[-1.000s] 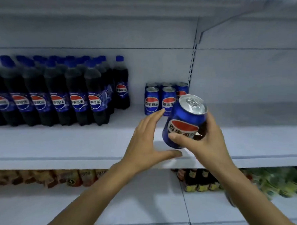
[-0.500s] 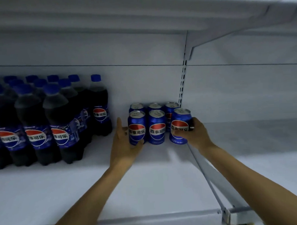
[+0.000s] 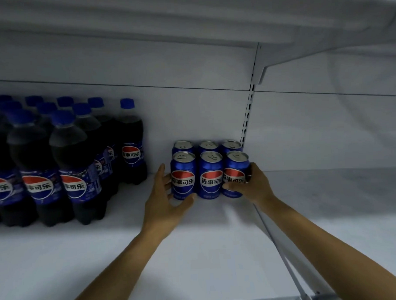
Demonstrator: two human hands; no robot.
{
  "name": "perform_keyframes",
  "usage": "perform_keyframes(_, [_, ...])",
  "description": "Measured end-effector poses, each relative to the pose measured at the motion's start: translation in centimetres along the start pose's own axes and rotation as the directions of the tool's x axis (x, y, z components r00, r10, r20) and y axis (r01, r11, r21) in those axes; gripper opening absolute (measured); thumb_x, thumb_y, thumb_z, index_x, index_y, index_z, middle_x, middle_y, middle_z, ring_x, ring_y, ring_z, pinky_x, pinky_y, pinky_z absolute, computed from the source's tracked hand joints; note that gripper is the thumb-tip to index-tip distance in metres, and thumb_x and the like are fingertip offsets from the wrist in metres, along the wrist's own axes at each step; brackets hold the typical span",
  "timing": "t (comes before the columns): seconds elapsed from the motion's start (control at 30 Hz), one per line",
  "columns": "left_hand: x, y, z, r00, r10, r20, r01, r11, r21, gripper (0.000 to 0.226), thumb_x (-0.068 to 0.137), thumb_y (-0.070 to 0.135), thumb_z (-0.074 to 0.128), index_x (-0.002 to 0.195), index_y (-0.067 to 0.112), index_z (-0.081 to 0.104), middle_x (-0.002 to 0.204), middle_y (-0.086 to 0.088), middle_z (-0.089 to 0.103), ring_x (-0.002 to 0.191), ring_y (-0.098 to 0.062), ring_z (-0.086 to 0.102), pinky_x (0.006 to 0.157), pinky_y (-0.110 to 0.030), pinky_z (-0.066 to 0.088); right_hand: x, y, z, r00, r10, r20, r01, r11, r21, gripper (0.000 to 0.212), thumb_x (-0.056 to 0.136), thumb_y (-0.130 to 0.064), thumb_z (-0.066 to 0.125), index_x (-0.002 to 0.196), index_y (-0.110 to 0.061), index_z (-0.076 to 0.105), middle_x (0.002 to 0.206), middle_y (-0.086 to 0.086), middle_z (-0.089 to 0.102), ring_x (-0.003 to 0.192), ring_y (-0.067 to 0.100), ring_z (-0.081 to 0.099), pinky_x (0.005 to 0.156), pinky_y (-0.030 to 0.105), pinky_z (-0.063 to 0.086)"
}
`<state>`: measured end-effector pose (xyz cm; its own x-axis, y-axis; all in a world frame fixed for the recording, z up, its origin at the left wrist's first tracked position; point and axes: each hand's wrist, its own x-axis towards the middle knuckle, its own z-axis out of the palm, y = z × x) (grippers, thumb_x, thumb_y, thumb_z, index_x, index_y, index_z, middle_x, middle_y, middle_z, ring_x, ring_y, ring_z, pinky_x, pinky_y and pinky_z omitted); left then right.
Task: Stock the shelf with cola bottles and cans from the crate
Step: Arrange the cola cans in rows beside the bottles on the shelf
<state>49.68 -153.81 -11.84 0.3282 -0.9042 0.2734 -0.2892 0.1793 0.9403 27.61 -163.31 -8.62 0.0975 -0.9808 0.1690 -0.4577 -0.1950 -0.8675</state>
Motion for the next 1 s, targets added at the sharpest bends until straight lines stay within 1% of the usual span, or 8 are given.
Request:
perform_keyframes(0.17, [-0.4,0.8,0.0,1.000,-0.005,0.008,0.005,0.999,0.033,0.109,0.071,0.031,0.082,0.150,0.037,0.007,0.138,0.014,0.042,0.122,-0.010,0.049,0.103,-0.039,0.045,-1.2,-1.0,-0.2,1.000,0.020,0.024,-0.019,0.999,-0.044,0.101,0.039,-0.059,0.087,0.123,-0.015,0.054,0.113,-0.003,0.067,0.104,0.016,0.065,0.079,0.021,0.050])
perform_keyframes(0.23, [-1.2,1.5,0.1,1.000,-0.020,-0.017,0.021,0.999,0.042,0.113,0.072,0.032,0.081,0.150,0.037,0.000,0.153,0.006,0.027,0.136,-0.014,0.036,0.109,-0.041,0.038,-3.0,-2.3,-0.1,1.000,0.021,0.002,-0.021,1.000,-0.008,0.104,0.048,-0.046,0.091,0.135,-0.010,0.046,0.121,-0.003,0.061,0.113,0.015,0.060,0.079,0.017,0.047])
perform_keyframes(0.3, [-2.8,2.6,-0.1,0.998,0.021,-0.052,-0.019,0.999,0.041,0.111,0.074,0.031,0.080,0.152,0.031,0.001,0.157,0.002,0.019,0.142,-0.015,0.026,0.113,-0.040,0.032,-5.5,-3.3,0.0,0.996,0.083,-0.042,-0.080,0.994,0.080,0.108,0.065,-0.030,0.088,0.149,-0.007,0.024,0.141,0.006,0.046,0.130,0.020,0.046,0.095,0.026,0.041])
perform_keyframes(0.37, [-5.0,3.8,-0.7,0.994,0.107,-0.036,-0.106,0.993,0.043,0.105,0.077,0.030,0.078,0.152,0.024,0.005,0.156,0.000,0.022,0.142,-0.014,0.026,0.114,-0.038,0.030,-8.6,-3.7,-0.1,0.994,0.094,-0.064,-0.083,0.986,0.146,0.106,0.072,-0.034,0.082,0.152,-0.011,0.016,0.153,0.010,0.033,0.139,0.024,0.036,0.104,0.033,0.036])
perform_keyframes(0.5, [-11.2,6.5,-2.2,0.974,0.225,0.009,-0.225,0.974,0.014,0.088,0.082,0.029,0.072,0.149,0.021,0.016,0.145,0.011,0.031,0.131,-0.002,0.032,0.104,-0.016,0.028,-18.0,-5.0,-0.7,0.996,0.037,-0.085,-0.014,0.966,0.257,0.091,0.075,-0.047,0.072,0.149,-0.016,0.027,0.148,0.006,0.040,0.133,0.018,0.042,0.102,0.031,0.039])
perform_keyframes(0.63, [-19.0,8.1,-1.9,0.950,0.303,0.069,-0.289,0.944,-0.161,0.064,0.087,0.039,0.063,0.141,0.027,0.030,0.139,0.014,0.043,0.126,0.002,0.043,0.103,-0.016,0.036,-28.7,-4.8,-1.8,0.984,0.017,-0.175,0.041,0.947,0.320,0.079,0.073,-0.053,0.061,0.142,-0.022,0.039,0.135,-0.004,0.051,0.122,0.008,0.051,0.089,0.015,0.043])
perform_keyframes(0.77, [-26.9,6.6,0.3,0.942,0.274,0.195,-0.213,0.934,-0.287,0.053,0.087,0.050,0.046,0.135,0.030,0.034,0.139,0.010,0.047,0.127,0.003,0.044,0.103,-0.018,0.038,-39.1,-1.1,-3.8,0.953,0.117,-0.278,-0.020,0.945,0.326,0.064,0.079,-0.048,0.058,0.136,-0.025,0.045,0.126,-0.011,0.058,0.112,-0.004,0.056,0.084,0.012,0.049])
perform_keyframes(1.0, [-37.7,1.9,3.6,0.866,0.066,0.495,0.018,0.986,-0.164,0.049,0.091,0.057,0.042,0.135,0.035,0.036,0.137,0.016,0.046,0.125,0.004,0.043,0.098,-0.012,0.034,-52.5,5.4,-8.3,0.800,0.459,-0.386,-0.299,0.863,0.407,0.071,0.076,-0.058,0.055,0.135,-0.018,0.047,0.126,0.000,0.061,0.111,0.011,0.061,0.094,0.032,0.049])
